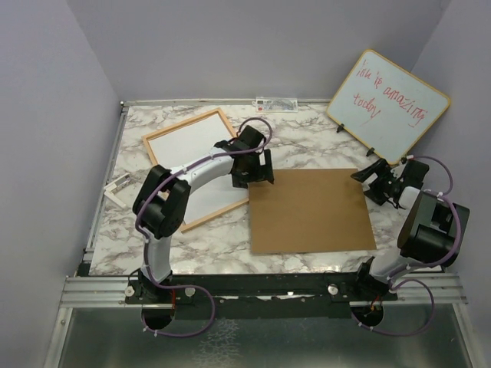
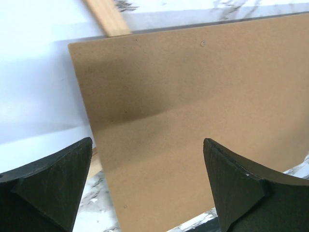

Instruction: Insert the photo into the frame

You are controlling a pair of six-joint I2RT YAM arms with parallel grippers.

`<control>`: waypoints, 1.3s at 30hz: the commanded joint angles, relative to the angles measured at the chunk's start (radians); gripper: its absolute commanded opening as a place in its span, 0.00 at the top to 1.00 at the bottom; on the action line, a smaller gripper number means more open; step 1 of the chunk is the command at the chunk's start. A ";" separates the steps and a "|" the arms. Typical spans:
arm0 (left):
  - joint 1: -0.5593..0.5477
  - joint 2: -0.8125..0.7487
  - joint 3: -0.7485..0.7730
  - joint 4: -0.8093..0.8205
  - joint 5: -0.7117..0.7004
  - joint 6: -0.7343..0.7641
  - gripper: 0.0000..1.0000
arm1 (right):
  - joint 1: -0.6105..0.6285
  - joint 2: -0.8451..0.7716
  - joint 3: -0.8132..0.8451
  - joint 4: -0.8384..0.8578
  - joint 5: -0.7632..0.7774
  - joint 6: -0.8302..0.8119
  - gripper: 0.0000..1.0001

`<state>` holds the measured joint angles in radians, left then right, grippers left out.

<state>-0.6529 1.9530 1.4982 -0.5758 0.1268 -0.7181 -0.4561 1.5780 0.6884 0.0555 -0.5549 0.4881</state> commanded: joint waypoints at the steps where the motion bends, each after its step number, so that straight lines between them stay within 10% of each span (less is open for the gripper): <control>1: 0.025 -0.089 -0.060 0.017 0.011 0.038 0.02 | 0.014 -0.015 -0.044 -0.224 0.025 0.036 0.11; 20: 0.046 -0.190 -0.418 0.175 0.344 0.156 0.06 | 0.015 0.040 -0.063 -0.256 0.058 0.004 0.13; 39: 0.116 -0.226 -0.504 0.746 0.730 -0.247 0.54 | 0.015 0.065 -0.087 -0.274 -0.103 0.012 0.13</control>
<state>-0.5083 1.7748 0.9840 -0.1421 0.6907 -0.7895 -0.4652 1.5860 0.6823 0.0021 -0.6300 0.5072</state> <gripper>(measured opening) 0.577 0.867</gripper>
